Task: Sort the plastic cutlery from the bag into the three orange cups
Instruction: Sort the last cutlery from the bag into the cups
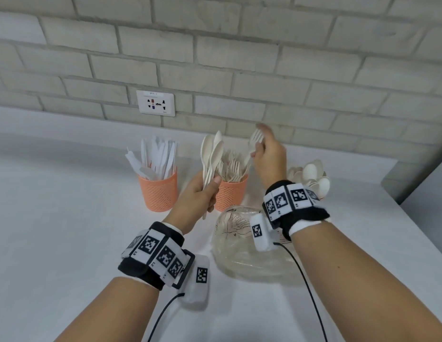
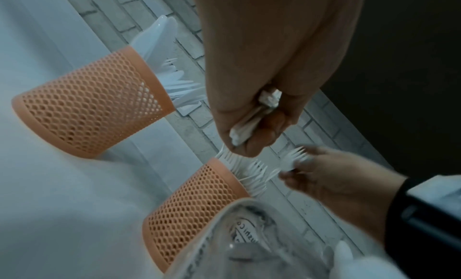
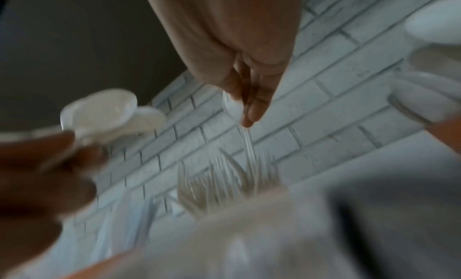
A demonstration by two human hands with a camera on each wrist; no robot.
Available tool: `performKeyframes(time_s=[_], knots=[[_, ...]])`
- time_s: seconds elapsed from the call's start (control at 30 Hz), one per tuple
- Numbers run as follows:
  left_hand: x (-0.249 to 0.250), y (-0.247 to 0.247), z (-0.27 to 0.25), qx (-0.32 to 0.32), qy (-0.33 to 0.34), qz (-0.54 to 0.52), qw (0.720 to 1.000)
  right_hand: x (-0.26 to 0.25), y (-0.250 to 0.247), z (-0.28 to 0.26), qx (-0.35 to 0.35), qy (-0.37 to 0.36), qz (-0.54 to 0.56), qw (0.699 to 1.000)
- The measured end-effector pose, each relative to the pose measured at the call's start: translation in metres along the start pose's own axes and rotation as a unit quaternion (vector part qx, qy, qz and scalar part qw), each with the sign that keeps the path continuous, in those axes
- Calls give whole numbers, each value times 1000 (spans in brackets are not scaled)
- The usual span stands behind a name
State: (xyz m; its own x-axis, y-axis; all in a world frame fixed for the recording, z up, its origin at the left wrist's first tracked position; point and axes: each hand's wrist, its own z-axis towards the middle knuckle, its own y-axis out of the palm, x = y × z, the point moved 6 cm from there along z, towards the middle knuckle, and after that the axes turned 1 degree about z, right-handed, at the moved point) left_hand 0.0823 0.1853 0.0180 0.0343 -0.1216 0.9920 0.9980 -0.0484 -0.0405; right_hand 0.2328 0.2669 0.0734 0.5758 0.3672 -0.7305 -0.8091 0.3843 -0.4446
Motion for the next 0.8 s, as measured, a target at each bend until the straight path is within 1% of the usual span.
performKeyframes(time_s=[0.07,0.13,0.17,0.2,0.23,0.27,0.3,0.33,0.37,0.4,0.43,0.5,0.6,0.67,0.7,0.8], knots=[[4,3,1,-14,8,-3,1000,16,19,-5,-84,10,-99,991],[7,5,1,-24,14,2,1000,22,31,-12,-169,-5,-225,960],[8,6,2,-28,17,7,999,19,31,-13,-178,-22,-258,949],[9,6,2,-31,19,8,999,11,26,-12,-162,-41,-257,952],[10,7,3,-32,19,9,999,-1,19,-10,-134,-47,-214,966],[11,9,5,-31,19,10,999,-12,11,-9,-111,-37,-133,984],[12,11,6,-29,19,15,999,-22,5,-10,-110,-14,-32,993],[15,16,7,-29,22,20,999,-32,0,-13,-124,14,65,990],[20,22,8,-31,33,33,998,-41,-3,-18,-141,36,123,982],[27,30,8,-34,51,56,997,-47,-7,-24,-154,42,134,978],[34,38,8,-38,73,92,992,-51,-11,-29,-158,35,122,979],[44,58,8,-61,108,154,980,-50,-26,-33,-123,19,98,987],[51,86,10,-108,136,199,964,-39,-56,-31,-55,15,103,993],[48,99,15,-139,126,206,960,-33,-83,-27,-20,9,102,994],[46,104,19,-145,114,203,962,-30,-100,-25,9,3,107,994],[41,118,35,-135,84,182,970,-13,-159,-16,122,-24,97,987]])
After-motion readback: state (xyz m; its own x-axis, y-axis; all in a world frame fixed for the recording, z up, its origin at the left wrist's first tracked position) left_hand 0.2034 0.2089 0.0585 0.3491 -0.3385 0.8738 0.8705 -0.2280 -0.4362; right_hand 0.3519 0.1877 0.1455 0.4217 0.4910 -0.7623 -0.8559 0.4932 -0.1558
